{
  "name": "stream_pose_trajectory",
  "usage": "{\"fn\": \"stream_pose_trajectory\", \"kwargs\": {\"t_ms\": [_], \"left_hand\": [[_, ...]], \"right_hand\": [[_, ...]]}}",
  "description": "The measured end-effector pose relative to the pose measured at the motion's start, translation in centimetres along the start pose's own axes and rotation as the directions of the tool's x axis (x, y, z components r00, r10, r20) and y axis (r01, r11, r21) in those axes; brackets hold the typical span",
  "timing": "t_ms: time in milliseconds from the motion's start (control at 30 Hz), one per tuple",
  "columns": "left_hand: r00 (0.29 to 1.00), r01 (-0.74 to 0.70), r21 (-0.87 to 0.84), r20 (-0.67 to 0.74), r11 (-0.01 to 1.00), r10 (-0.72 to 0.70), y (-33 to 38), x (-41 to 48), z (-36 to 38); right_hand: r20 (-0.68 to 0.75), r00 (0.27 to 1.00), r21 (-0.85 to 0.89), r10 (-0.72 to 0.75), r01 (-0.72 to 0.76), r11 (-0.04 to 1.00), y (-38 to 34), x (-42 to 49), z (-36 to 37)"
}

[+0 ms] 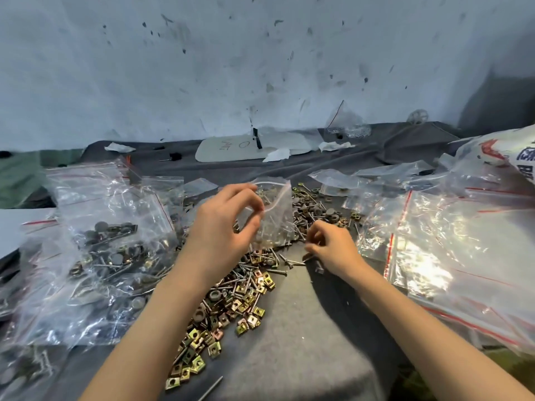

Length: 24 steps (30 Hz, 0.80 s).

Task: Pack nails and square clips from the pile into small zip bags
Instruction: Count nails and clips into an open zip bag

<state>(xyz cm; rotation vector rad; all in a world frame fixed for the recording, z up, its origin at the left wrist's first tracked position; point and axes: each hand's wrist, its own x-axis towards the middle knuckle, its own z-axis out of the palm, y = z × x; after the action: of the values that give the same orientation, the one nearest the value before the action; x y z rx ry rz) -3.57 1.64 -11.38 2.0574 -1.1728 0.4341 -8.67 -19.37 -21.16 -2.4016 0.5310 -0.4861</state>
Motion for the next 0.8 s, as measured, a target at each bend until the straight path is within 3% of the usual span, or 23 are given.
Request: {"fn": "stream_pose_trajectory", "kwargs": {"t_ms": [100, 167, 233, 300, 433, 567, 700, 800], "left_hand": [[0.996, -0.022, -0.091, 0.086, 0.996, 0.03, 0.3, 0.9, -0.7], [0.987, -0.022, -0.145, 0.158, 0.989, 0.045, 0.6, 1.6, -1.1], [0.972, -0.016, -0.198, 0.229, 0.98, 0.062, 0.9, 1.9, -1.3], [0.957, -0.03, -0.25, 0.271, 0.968, 0.099, 1.2, 2.0, -1.1], [0.947, -0.04, -0.314, 0.29, 0.949, 0.136, 1.1, 1.6, -0.6], [0.946, -0.032, -0.304, 0.298, 0.952, 0.127, 0.3, 1.2, -0.3], [0.941, -0.009, -0.354, 0.313, 0.935, 0.127, 0.2, 0.6, -0.4], [0.993, 0.006, -0.328, 0.115, 0.945, 0.033, -0.7, -0.4, -1.0]], "right_hand": [[-0.088, 0.996, 0.297, -0.003, 0.029, 0.955, -2.2, -0.3, -3.7], [-0.168, 0.984, 0.463, -0.064, 0.136, 0.876, -4.6, -0.7, -6.9], [-0.236, 0.955, 0.518, -0.182, 0.282, 0.808, -7.1, -1.3, -9.7], [-0.22, 0.925, 0.446, -0.31, 0.378, 0.811, -9.1, -1.7, -11.1], [-0.031, 0.904, 0.017, -0.426, 0.427, 0.904, -9.8, -2.4, -10.8], [-0.015, 0.911, 0.088, -0.413, 0.413, 0.907, -8.3, -3.7, -10.5], [0.022, 0.924, 0.053, -0.382, 0.38, 0.923, -7.1, -4.1, -9.9], [-0.04, 0.923, 0.026, -0.384, 0.385, 0.923, -6.7, -4.5, -9.7]]}}
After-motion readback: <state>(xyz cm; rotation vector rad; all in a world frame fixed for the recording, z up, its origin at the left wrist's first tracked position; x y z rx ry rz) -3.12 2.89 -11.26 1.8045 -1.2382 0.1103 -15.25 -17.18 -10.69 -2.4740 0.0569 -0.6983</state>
